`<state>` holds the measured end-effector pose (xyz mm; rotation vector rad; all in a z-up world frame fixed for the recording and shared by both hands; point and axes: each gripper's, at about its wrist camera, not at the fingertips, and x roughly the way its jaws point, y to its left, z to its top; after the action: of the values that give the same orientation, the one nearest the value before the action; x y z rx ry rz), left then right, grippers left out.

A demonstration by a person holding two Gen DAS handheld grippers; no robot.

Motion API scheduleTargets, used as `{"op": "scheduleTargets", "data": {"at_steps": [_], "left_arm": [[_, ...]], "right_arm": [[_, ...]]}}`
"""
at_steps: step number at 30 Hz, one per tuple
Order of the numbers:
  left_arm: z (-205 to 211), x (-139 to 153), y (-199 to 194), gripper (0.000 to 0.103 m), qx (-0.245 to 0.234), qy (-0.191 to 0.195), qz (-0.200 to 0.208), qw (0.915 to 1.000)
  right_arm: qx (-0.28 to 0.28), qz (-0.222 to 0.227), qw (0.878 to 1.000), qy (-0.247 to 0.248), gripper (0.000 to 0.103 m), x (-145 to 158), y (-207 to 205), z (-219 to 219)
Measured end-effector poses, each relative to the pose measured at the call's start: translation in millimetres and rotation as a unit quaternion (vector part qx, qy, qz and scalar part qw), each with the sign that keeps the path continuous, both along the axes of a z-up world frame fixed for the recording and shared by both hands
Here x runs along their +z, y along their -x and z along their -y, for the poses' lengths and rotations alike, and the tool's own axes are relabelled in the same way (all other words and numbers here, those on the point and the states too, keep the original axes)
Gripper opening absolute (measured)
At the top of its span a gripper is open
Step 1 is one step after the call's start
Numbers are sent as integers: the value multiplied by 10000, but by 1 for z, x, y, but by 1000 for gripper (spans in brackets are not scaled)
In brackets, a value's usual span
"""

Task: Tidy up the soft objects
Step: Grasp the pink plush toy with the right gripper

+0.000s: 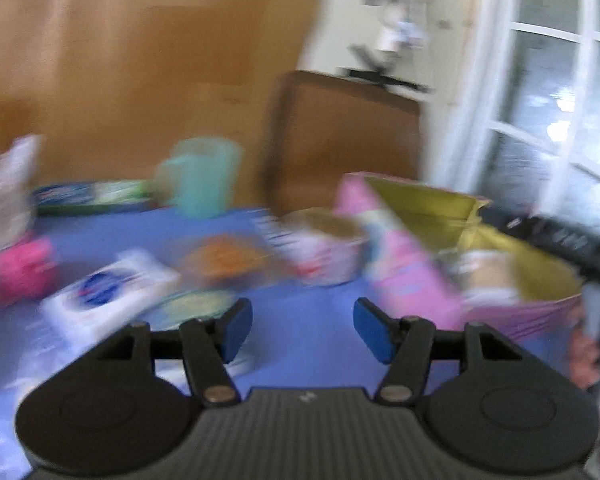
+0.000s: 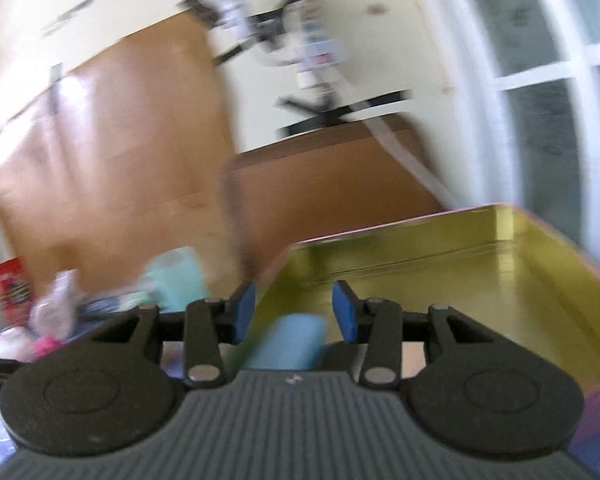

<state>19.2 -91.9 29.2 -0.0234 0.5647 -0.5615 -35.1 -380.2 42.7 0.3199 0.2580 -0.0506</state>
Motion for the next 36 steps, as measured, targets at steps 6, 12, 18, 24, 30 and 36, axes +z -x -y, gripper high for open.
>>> {"op": "scheduleTargets", "data": {"at_steps": [6, 12, 18, 24, 30, 36], "left_arm": [[-103, -32, -7, 58, 1442, -279, -71, 9891], [-161, -50, -18, 58, 2004, 803, -319, 9759], [-170, -49, -15, 58, 2077, 1090, -189, 9719], [-165, -50, -8, 58, 2011, 1007, -81, 9743], [-165, -50, -10, 58, 2041, 972, -129, 9740], [-153, -53, -20, 59, 1975, 527, -388, 9781]], "right_arm": [[1514, -366, 9876, 177, 46, 0, -43, -89], [2890, -871, 9533, 101, 46, -3, -116, -188], [3343, -1558, 9295, -14, 47, -21, -204, -278], [3345, -2027, 9196, -368, 43, -43, -237, -304], [3136, -1431, 9384, -248, 40, -12, -194, -266], [3367, -1241, 9324, -438, 41, -4, -94, -199]]}}
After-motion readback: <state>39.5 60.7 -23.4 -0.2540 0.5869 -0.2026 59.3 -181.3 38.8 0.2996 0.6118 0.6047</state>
